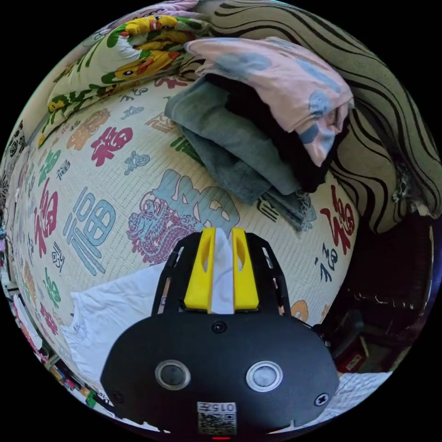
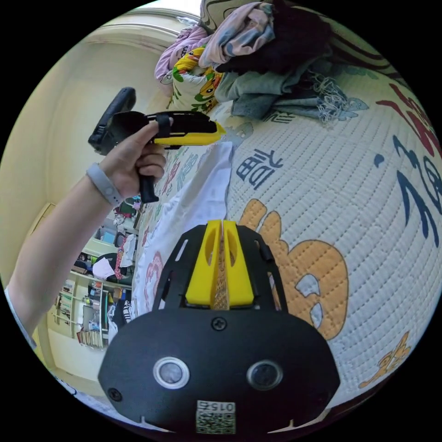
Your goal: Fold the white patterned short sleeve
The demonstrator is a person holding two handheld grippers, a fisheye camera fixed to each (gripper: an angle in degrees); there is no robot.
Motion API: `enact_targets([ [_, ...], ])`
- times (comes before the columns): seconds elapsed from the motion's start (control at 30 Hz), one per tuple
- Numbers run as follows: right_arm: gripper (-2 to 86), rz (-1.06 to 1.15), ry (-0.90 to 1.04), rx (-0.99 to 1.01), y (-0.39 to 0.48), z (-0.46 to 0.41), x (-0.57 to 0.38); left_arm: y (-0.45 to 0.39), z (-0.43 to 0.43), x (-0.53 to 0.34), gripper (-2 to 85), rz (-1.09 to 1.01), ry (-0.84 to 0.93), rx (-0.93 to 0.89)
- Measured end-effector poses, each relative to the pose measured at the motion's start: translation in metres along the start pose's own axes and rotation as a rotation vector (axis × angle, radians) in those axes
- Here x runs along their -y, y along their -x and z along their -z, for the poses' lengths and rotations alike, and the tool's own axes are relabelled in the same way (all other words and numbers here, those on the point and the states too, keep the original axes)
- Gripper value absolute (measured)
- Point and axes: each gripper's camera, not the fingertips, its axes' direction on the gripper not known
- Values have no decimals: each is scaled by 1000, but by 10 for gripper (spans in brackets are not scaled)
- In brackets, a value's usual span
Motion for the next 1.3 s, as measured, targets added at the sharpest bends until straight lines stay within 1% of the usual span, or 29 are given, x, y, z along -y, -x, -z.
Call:
enact_targets([
  [0.03, 8, 15, -18, 11, -1, 5, 4, 6, -14, 10, 39, 42, 59, 33],
  [0.07, 3, 33, -18, 8, 1, 9, 9, 9, -25, 19, 29, 39, 108, 58],
  [0.13, 0, 73, -21, -2, 4, 17, 17, 12, -35, 27, 13, 23, 146, 89],
  [0.2, -2, 89, -31, -4, 5, 24, 21, 19, -34, 33, 5, 2, 131, 85],
  [0.37, -4, 60, -77, 49, 3, 37, 25, 65, -5, 37, -2, 10, -2, -14],
  [0.4, -4, 73, -87, 58, 5, 40, 25, 71, -1, 35, -2, 22, -18, -30],
  [0.57, -4, 228, -130, 70, 37, 59, 25, 144, 49, -1, -2, 69, -242, -256],
  [0.6, -4, 249, -132, 74, 42, 60, 24, 154, 53, -7, -2, 77, -258, -276],
  [0.67, -4, 327, -104, 76, 61, 59, 19, 193, 70, -33, -2, 97, -303, -332],
  [0.8, -4, 451, -26, 96, 91, 46, 10, 254, 87, -86, -2, 182, -375, -376],
  [0.87, -4, 523, 88, 124, 107, 29, 2, 293, 87, -125, -2, 277, -408, -400],
  [0.93, -4, 562, 169, 132, 116, 15, -5, 318, 81, -154, -2, 355, -416, -404],
  [1.07, -1, 675, 356, 62, 130, -19, -21, 364, 57, -212, 0, 538, -379, -387],
  [1.17, 10, 690, 455, 64, 130, -35, -22, 385, 43, -242, 7, 651, -361, -393],
  [1.23, 26, 688, 461, 107, 129, -30, -16, 395, 39, -253, 17, 717, -356, -398],
  [1.3, 31, 679, 385, 154, 128, -14, -8, 402, 44, -258, 28, 719, -383, -423],
])
